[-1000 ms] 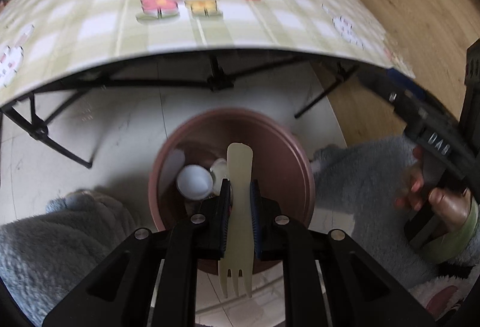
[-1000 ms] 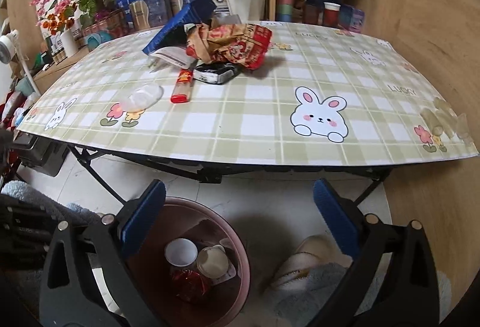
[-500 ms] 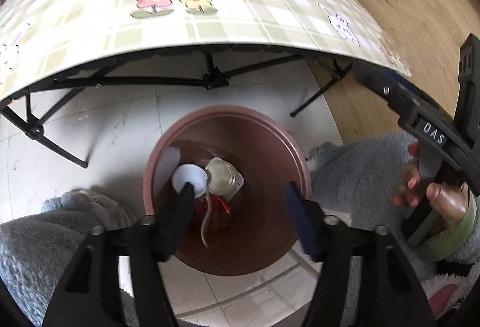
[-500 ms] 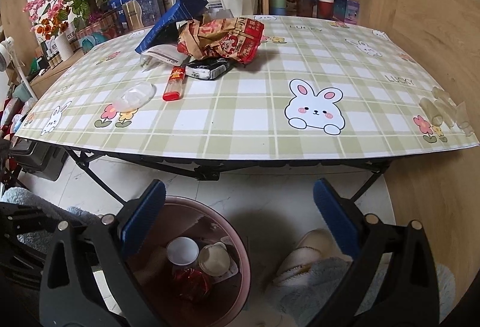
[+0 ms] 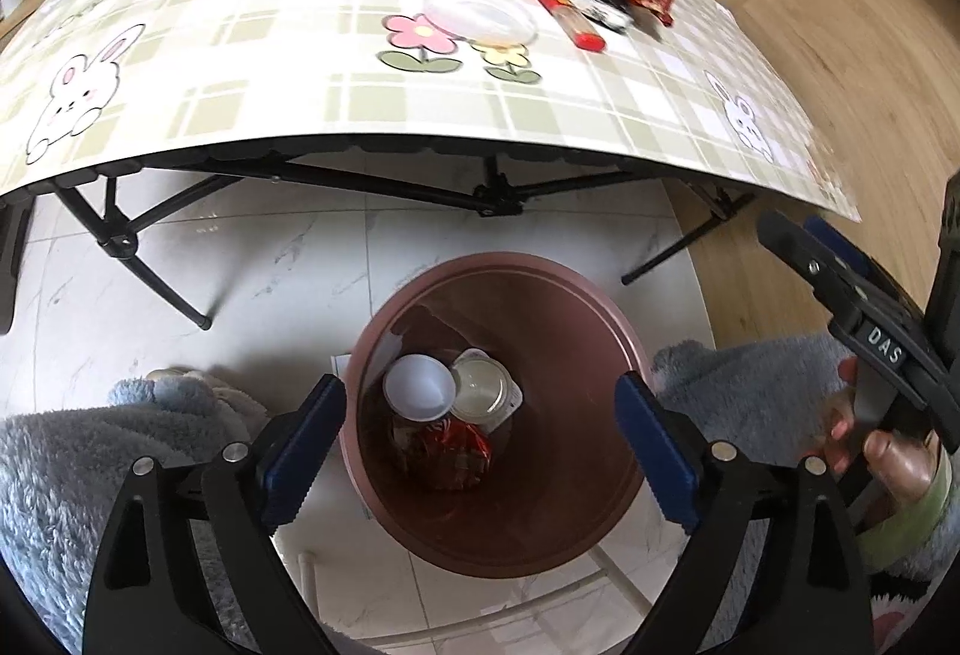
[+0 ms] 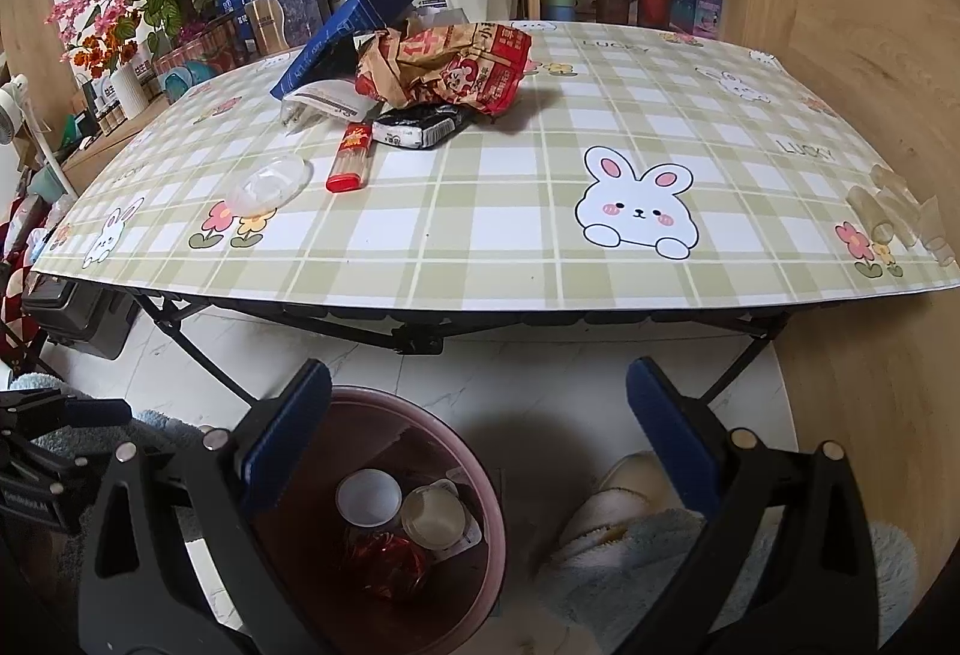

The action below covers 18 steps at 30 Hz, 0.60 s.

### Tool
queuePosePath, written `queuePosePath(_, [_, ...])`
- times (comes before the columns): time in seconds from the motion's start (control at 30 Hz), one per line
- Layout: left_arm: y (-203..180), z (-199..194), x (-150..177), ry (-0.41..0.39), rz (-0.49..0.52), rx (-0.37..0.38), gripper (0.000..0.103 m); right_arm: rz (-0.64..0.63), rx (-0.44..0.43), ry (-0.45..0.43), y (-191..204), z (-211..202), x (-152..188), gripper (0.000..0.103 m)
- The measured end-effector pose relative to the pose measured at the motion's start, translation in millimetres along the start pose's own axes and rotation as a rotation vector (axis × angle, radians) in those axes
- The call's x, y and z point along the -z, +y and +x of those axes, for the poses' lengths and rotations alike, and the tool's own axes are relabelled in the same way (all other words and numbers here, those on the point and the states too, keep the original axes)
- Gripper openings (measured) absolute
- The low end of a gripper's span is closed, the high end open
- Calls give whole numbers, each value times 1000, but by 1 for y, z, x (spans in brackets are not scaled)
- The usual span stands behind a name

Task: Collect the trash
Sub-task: 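Lower the white spoon into the bin and open the left gripper, then grasp the clear plastic lid with the left gripper while the right grasps the brown paper bag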

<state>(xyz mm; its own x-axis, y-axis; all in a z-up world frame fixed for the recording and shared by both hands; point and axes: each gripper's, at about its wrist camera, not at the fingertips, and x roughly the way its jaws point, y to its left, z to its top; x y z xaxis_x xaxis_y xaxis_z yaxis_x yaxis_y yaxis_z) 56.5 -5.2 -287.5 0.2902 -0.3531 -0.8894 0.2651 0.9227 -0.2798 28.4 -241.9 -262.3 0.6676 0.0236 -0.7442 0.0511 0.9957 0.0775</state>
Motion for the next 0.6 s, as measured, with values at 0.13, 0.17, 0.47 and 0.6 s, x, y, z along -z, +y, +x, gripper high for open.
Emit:
queuePosePath(0.13, [5, -4, -4, -30, -21, -16, 89, -7, -4, 1, 2, 3, 0, 97])
queuePosePath(0.17, [6, -7, -6, -45, -26, -22, 89, -13, -4, -1, 1, 3, -2, 97])
queuePosePath(0.47, [26, -37, -40, -163, -88, -28, 90, -186, -29, -4, 11, 20, -58, 97])
queuePosePath(0.6, [37, -44, -59, -196, -95, 2, 90, -320, -6, -16, 24, 39, -97, 97])
